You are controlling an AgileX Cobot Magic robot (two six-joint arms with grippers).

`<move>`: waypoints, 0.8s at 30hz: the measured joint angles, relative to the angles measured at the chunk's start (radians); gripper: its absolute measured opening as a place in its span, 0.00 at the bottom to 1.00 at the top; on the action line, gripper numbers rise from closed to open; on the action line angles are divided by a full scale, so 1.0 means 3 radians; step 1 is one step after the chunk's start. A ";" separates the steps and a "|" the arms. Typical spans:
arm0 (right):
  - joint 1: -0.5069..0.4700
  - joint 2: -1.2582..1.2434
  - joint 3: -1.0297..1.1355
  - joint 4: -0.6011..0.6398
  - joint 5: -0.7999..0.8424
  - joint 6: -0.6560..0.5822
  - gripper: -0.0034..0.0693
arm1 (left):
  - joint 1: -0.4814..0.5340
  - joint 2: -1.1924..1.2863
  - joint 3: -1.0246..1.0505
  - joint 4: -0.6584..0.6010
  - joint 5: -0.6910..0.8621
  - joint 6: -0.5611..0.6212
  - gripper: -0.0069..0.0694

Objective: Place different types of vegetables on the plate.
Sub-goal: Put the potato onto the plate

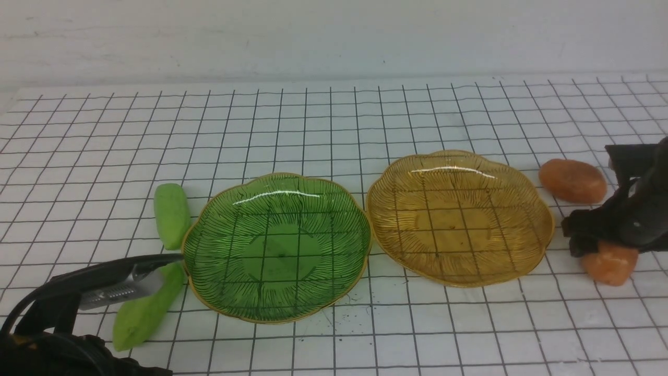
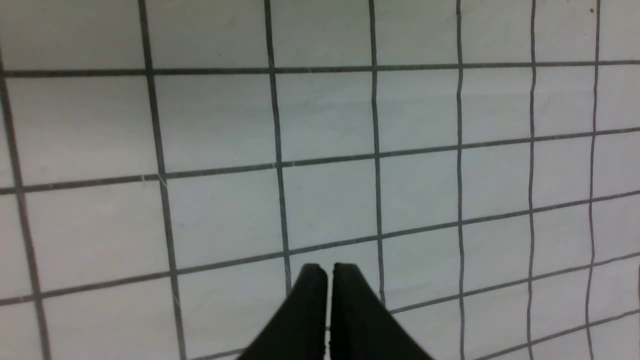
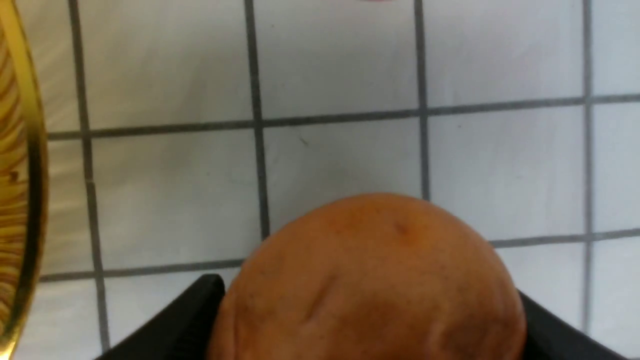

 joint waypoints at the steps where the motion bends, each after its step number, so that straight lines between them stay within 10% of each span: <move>1: 0.0000 0.0000 -0.0020 0.0000 0.0029 0.0000 0.80 | 0.0000 0.0000 0.0000 0.0000 0.0000 0.0000 0.09; 9: 0.0000 -0.0003 -0.1385 0.0095 0.1558 -0.0061 0.80 | 0.0000 0.0000 0.0000 0.0000 0.0003 0.0000 0.09; 16: 0.0247 0.0034 -0.1650 0.1128 0.1657 -0.0450 0.80 | 0.0000 0.0000 0.0000 0.0000 0.0006 0.0000 0.09; 24: 0.0740 0.0430 -0.1650 0.0962 0.1540 -0.0565 0.80 | 0.0000 0.0000 0.0000 0.0000 0.0006 0.0000 0.09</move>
